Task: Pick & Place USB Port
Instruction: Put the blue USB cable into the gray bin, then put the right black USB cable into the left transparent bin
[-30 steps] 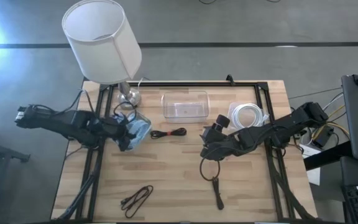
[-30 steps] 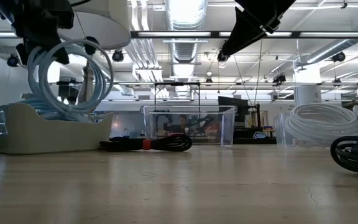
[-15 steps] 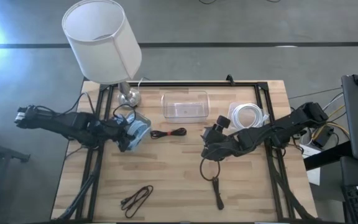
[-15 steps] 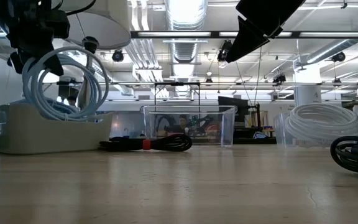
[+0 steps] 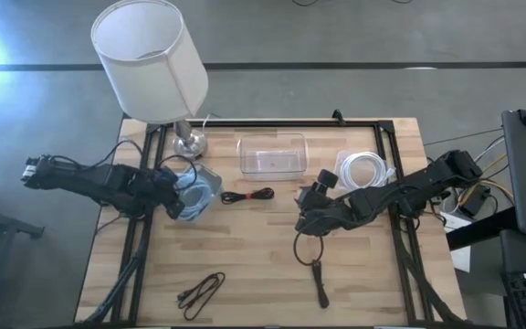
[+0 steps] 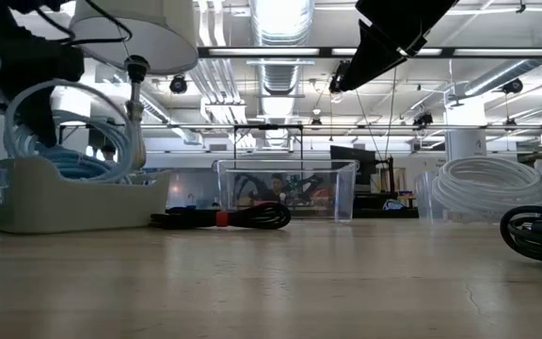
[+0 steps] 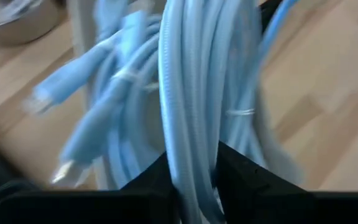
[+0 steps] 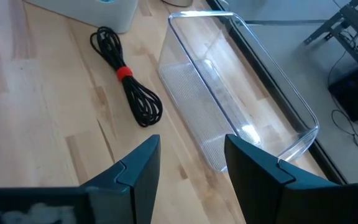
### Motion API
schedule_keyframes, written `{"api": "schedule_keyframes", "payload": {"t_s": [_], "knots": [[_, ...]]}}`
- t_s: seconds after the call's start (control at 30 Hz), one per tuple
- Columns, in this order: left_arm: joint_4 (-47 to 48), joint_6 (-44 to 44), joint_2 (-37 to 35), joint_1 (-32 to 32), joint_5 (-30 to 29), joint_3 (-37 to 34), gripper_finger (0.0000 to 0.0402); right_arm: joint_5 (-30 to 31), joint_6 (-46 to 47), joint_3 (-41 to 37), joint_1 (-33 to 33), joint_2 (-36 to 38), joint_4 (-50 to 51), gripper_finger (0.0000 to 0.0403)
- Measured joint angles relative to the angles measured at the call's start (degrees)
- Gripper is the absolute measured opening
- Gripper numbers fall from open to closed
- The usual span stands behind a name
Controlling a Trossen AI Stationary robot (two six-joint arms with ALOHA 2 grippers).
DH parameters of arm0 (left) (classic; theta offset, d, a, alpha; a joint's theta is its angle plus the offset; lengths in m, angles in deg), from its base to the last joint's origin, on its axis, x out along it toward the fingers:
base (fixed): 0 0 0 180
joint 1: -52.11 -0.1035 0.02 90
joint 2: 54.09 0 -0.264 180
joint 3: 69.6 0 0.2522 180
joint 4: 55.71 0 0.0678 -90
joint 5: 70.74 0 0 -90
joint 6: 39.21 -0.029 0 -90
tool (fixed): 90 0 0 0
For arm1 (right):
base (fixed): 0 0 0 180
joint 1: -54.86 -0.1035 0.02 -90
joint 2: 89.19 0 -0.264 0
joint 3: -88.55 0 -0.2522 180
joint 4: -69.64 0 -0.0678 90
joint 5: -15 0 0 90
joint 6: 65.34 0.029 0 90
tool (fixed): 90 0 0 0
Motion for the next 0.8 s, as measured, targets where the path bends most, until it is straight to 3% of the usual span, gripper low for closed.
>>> {"api": "schedule_keyframes", "payload": {"t_s": [0.17, 0.57, 0.8], "knots": [[7.1, 2.64, 0.07, 0.0, -0.22, 0.57, 0.011, -3.45, -0.88, 0.0, 0.0, 0.0, -0.02, 0.0173], [7.9, 3.06, 0.09, 0.0, -0.41, 9.03, 0.0144, -4.55, -2.56, 0.0, -0.04, 0.0, -0.24, 0.0173], [13.07, 3.29, 0.09, 0.0, -6.78, 16.34, 0.0134, -4.54, -2.56, -0.02, 0.0, 0.0, -0.26, 0.0173]]}}
